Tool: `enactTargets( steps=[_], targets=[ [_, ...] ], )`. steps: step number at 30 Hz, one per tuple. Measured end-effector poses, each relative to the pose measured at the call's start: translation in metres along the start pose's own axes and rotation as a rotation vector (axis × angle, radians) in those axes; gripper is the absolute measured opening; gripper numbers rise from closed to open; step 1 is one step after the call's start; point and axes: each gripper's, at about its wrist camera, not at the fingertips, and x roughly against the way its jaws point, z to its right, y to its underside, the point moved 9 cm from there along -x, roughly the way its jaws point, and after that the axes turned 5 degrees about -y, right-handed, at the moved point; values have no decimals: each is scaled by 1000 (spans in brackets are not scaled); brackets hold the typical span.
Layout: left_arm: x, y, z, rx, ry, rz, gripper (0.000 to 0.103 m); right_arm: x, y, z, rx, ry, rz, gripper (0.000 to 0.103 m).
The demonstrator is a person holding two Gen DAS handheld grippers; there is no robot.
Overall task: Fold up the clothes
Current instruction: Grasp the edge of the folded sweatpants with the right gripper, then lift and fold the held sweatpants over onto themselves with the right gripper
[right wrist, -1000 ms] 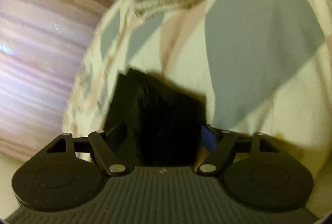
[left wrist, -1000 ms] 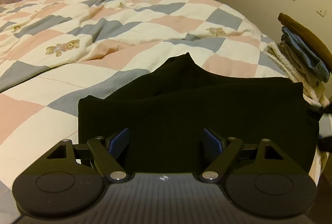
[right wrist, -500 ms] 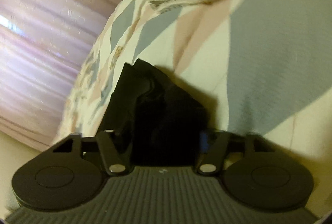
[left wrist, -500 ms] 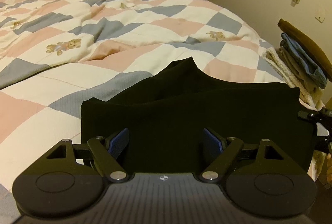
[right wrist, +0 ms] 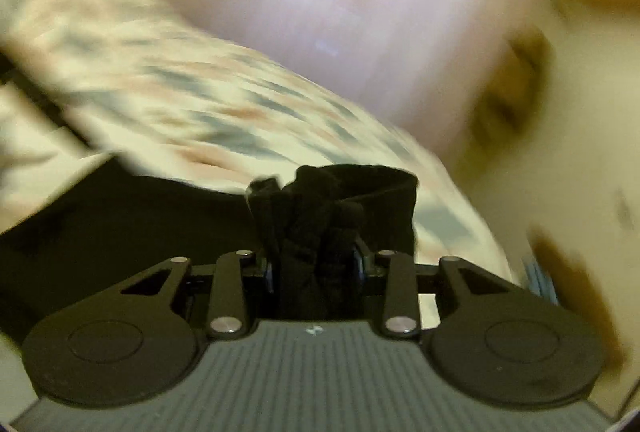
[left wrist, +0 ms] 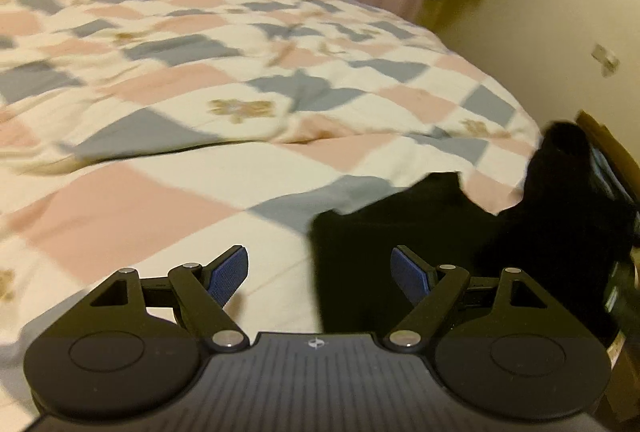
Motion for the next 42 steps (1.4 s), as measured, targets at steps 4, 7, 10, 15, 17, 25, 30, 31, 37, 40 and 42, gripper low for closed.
enactTargets(
  steps=[4,7,10,15,17,25,30,31,37,40,42],
  targets=[
    [6,15,-24,63,7,-34,81,-6,6,-94,275,-121,-20,31],
    [8,29,-36,88,13,-59,81,-6,16,-104,349,-113,-29,31],
    [8,38,-43,112,25,-72,81,4,0,-89,322,-95,26,30],
    [9,45,-50,149,44,-72,81,23,-27,-94,355,-111,157,30],
    [11,44,-50,149,48,-66,81,17,-9,-119,439,-167,94,31],
    [21,39,-43,112,60,-56,81,27,16,-133,554,-110,9,88],
    [26,26,-16,98,150,-29,80,72,-8,-94,236,-187,104,44],
    [28,21,-8,86,172,-17,79,76,-11,-81,130,-204,95,22],
    [15,-8,64,-29,278,24,67,75,-10,-24,-328,-280,60,11],
    [-9,-11,83,-106,220,26,64,58,18,-21,-423,-271,-18,19],
    [-31,-5,83,-164,123,11,60,45,41,-47,-430,-317,-61,20]
  ],
)
